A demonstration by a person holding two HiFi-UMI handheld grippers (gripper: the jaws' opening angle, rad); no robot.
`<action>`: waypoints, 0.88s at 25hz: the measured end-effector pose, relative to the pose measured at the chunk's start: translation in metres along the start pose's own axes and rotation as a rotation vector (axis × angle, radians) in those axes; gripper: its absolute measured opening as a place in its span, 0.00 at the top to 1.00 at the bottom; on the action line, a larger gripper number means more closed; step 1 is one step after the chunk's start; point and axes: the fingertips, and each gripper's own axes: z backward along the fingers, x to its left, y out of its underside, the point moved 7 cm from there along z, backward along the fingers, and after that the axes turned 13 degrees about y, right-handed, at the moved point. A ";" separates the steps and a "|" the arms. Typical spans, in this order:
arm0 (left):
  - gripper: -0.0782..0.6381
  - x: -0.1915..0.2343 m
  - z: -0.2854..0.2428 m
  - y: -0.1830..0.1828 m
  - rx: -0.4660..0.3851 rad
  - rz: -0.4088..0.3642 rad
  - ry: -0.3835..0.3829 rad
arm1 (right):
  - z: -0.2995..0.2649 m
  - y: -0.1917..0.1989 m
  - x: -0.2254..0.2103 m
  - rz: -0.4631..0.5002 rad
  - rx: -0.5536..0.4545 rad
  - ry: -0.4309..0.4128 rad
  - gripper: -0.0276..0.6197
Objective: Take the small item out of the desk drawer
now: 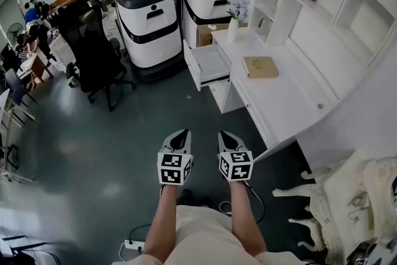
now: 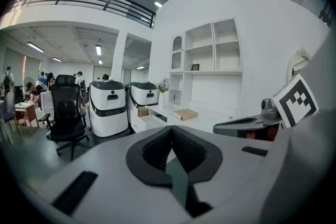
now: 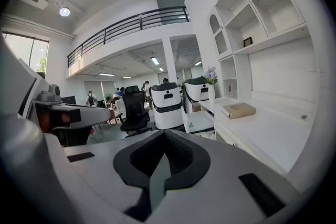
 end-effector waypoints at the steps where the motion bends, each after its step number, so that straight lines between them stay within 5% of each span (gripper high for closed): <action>1: 0.87 0.001 -0.001 -0.001 -0.002 -0.006 -0.007 | -0.002 -0.001 0.000 -0.002 0.000 -0.003 0.92; 6: 0.87 0.000 -0.012 -0.008 0.009 -0.031 -0.003 | -0.010 -0.008 -0.009 -0.048 -0.013 0.027 0.92; 11: 0.87 0.012 -0.013 -0.009 0.004 0.118 0.056 | -0.023 -0.016 -0.006 -0.105 -0.034 -0.017 0.92; 16: 0.87 0.036 -0.028 -0.016 -0.009 0.093 0.004 | -0.048 -0.021 -0.011 -0.085 -0.028 -0.052 0.92; 22: 0.87 0.086 -0.063 -0.036 -0.054 0.129 -0.054 | -0.091 -0.046 -0.024 -0.172 -0.071 -0.130 0.92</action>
